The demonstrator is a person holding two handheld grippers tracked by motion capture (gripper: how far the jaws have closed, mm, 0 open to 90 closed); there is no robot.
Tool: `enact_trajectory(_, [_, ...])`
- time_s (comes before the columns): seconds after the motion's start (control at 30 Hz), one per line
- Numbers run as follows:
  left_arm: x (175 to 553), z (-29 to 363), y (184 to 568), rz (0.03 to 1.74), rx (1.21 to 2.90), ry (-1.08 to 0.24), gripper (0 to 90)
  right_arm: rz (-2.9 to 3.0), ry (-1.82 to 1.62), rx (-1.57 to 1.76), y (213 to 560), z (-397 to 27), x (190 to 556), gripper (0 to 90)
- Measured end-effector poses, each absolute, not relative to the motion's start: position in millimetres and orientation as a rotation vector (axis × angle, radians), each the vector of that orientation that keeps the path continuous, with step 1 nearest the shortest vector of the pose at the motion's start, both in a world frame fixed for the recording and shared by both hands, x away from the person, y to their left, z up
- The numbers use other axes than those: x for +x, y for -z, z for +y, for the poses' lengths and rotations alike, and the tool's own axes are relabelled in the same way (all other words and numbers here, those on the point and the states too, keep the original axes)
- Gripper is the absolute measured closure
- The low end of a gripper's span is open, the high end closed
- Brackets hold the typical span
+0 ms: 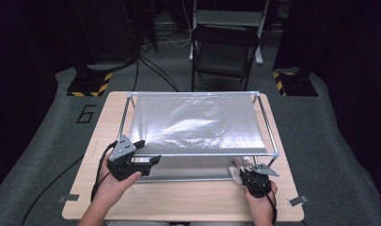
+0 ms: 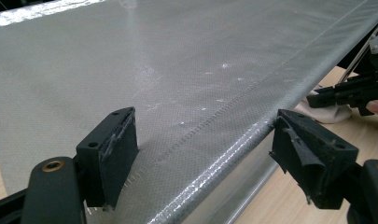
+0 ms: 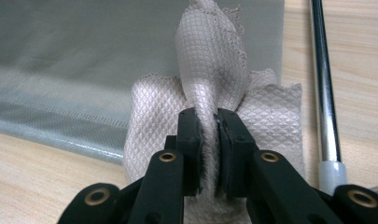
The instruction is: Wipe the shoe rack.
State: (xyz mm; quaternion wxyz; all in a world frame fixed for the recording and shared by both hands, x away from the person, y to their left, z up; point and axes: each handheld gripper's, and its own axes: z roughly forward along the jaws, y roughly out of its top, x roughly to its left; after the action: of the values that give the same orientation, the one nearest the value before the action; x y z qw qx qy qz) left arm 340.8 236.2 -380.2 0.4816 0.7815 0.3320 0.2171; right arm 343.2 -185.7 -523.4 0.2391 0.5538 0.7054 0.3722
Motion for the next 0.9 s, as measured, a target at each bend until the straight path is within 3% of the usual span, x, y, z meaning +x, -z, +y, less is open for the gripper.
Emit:
enact_trajectory(0.17, [341, 235, 381, 0.813, 1.904, -0.536, 22.1, 1.989, -1.024, 1.487, 524, -168, 349, 80.7])
enact_trajectory(0.57, [340, 235, 381, 0.807, 1.903, -0.54, 22.1, 2.182, -1.078, 1.303, 524, -80, 358, 81.1])
enact_trajectory(0.9, [341, 235, 381, 0.802, 1.915, -0.54, 22.4, 2.156, -1.049, 1.354, 522, -126, 364, 80.8])
